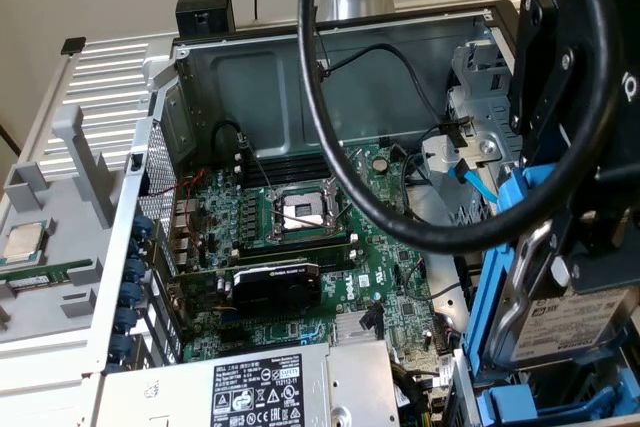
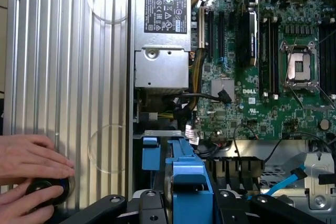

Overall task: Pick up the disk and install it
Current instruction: 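Insert the disk into the insertion slot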

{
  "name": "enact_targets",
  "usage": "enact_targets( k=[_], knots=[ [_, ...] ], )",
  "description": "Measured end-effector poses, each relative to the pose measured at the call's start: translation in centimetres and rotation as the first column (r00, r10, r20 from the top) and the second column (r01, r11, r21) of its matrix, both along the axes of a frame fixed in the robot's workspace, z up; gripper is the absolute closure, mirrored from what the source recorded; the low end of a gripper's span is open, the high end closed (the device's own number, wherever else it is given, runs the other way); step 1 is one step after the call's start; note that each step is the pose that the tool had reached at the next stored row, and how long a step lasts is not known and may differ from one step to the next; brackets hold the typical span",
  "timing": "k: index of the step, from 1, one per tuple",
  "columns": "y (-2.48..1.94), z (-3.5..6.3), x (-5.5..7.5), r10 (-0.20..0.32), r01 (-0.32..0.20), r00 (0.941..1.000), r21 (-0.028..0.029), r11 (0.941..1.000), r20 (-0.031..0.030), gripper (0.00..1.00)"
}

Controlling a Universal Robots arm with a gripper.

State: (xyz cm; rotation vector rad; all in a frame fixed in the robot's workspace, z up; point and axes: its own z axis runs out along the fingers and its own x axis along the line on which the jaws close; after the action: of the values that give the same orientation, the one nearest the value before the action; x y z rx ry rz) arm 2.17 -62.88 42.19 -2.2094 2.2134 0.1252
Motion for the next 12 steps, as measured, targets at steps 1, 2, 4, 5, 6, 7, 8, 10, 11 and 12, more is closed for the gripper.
enact_targets(
  k=[1,2,4,5,6,7,8,10,11,12],
  knots=[
    [0.00,0.02,-0.08,0.000,0.000,1.0000,0.0001,1.0000,0.0002,0.63],
    [0.01,0.03,-0.19,0.000,0.000,1.0000,0.0002,1.0000,0.0003,0.63],
    [0.00,0.16,-0.25,0.000,0.000,1.0000,-0.0001,1.0000,-0.0001,0.63],
    [0.00,0.32,-0.26,0.000,0.000,1.0000,-0.0003,1.0000,-0.0002,0.63],
    [0.00,0.53,-0.26,0.000,0.000,1.0000,0.0000,1.0000,-0.0001,0.63],
    [0.00,0.79,-0.26,0.000,0.000,1.0000,-0.0003,1.0000,-0.0001,0.63],
    [0.00,0.95,-0.26,0.000,0.000,1.0000,-0.0003,1.0000,-0.0001,0.63],
    [0.00,0.99,-0.27,0.000,0.000,1.0000,-0.0003,1.0000,-0.0001,0.63],
    [0.00,0.99,-0.26,0.000,0.000,1.0000,-0.0002,1.0000,-0.0001,0.63],
    [0.01,0.99,-0.26,-0.002,0.002,1.0000,-0.0002,1.0000,-0.0001,0.63]
  ],
)
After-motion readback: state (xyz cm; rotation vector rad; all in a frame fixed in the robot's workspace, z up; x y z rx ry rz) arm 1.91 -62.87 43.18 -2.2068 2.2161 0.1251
